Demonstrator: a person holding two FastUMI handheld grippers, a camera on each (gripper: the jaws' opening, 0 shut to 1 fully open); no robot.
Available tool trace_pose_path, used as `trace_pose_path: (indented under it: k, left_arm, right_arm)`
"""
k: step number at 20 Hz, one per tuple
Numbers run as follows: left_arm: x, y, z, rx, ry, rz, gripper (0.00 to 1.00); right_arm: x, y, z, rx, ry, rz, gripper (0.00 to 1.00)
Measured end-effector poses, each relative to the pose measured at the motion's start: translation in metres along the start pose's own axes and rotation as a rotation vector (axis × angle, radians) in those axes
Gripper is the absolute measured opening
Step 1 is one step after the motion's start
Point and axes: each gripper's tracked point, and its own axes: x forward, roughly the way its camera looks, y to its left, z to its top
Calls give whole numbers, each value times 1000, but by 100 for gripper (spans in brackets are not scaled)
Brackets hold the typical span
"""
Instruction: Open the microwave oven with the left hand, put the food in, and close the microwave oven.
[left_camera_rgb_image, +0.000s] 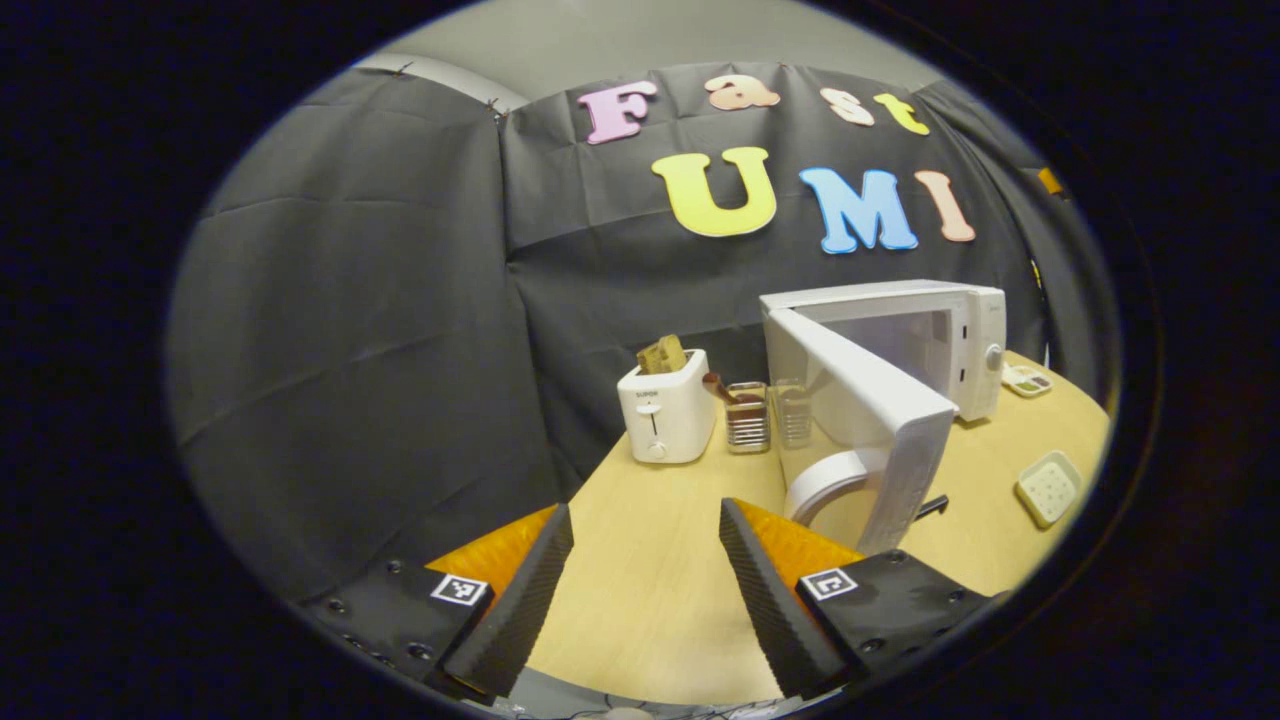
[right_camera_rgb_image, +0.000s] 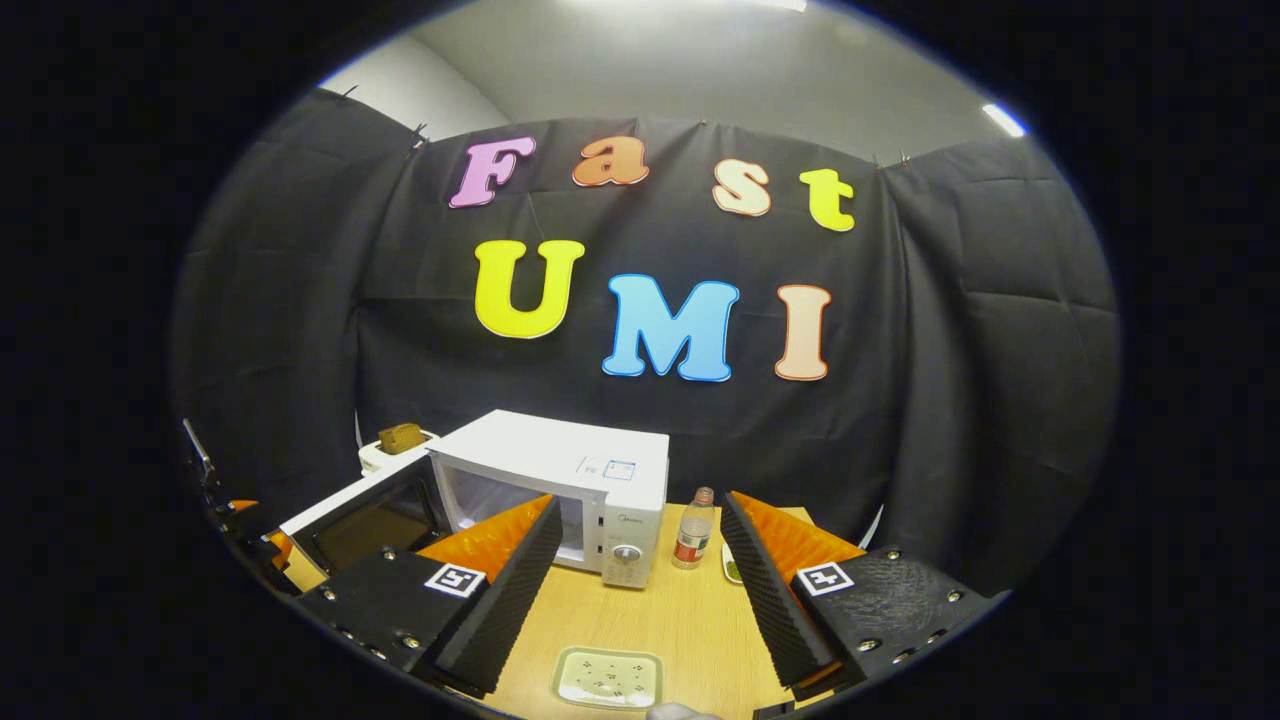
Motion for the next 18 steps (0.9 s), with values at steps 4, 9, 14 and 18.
trace_pose_path:
  k: [4,9,14,18]
  left_arm:
    - [-4,-18,7,36,-19,-33,94]
    - [-13,-64,12,28,-27,-126,94]
    - [-20,-136,16,46,-36,-262,94]
    - [-22,-199,27,63,-54,-381,94]
  right_arm:
    - [4,4,-5,31,21,12,97]
    - [6,-9,-13,62,45,-17,97]
    - [2,-26,-9,71,42,-47,98]
    - [-5,-45,-13,69,50,-85,97]
